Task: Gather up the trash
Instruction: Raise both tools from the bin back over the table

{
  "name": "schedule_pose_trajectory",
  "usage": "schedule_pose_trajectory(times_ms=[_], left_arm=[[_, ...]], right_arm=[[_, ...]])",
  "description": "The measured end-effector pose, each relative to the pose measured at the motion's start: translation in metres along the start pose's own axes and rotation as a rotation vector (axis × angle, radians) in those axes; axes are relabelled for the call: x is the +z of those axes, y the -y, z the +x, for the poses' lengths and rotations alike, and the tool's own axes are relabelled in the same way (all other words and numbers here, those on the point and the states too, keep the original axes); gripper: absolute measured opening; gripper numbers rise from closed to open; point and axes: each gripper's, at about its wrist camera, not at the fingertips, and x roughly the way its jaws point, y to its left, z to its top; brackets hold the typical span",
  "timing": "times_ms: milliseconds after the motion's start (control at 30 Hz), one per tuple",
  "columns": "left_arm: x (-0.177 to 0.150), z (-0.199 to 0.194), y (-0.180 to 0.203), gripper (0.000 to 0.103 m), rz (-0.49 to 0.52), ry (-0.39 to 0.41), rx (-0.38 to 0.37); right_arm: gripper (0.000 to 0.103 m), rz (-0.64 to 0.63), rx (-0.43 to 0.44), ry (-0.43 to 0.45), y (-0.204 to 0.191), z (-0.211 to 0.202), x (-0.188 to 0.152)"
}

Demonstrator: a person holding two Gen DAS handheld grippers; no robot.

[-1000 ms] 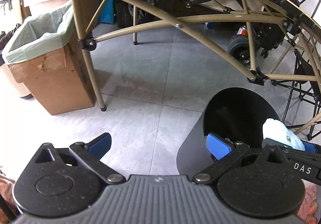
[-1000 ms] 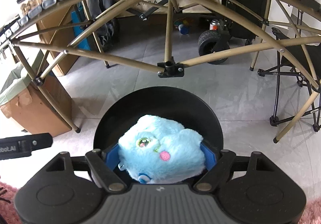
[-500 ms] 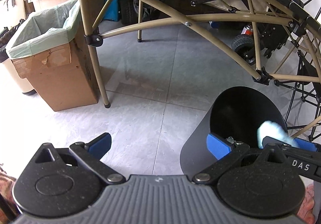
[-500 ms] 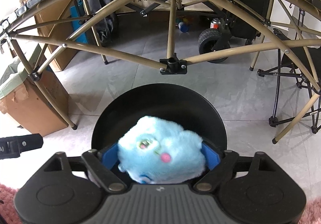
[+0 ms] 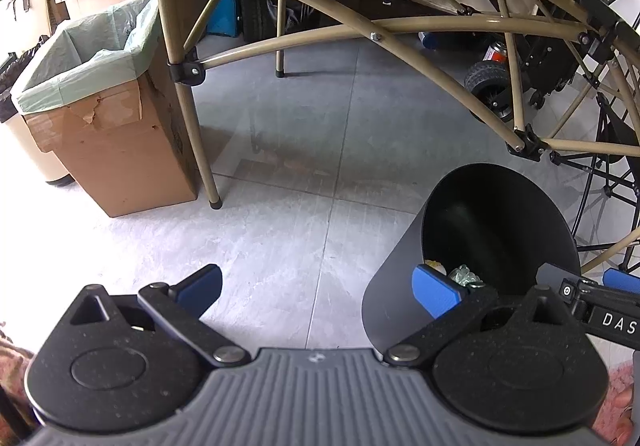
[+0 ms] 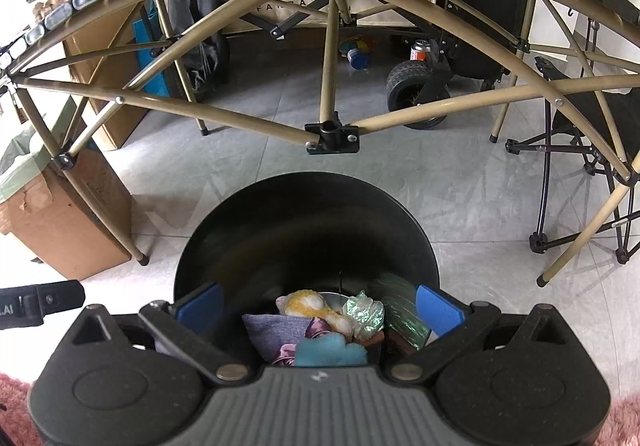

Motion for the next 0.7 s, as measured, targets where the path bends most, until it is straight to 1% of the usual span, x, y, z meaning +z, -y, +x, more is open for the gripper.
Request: schedule_pose_trajectory(times_ms=[333, 600, 700], left_arm=[[-0.002, -0.001, 0.0, 0.103, 0.008, 0.005, -0.001], [-0.004, -0.008, 0.005, 0.103, 0.033, 0.039, -0.006], [-0.005, -0.011, 0.006, 0.103, 0.038, 0.05, -0.005]], right_arm=[[0.103, 0.0, 0.006, 0.015, 0.0, -0.005, 0.001], [0.103, 0.001, 0.006, 0.045, 0.003, -0.014, 0.0], [0.103, 0.007, 0.012, 0.069, 0.005, -0.02, 0.001]])
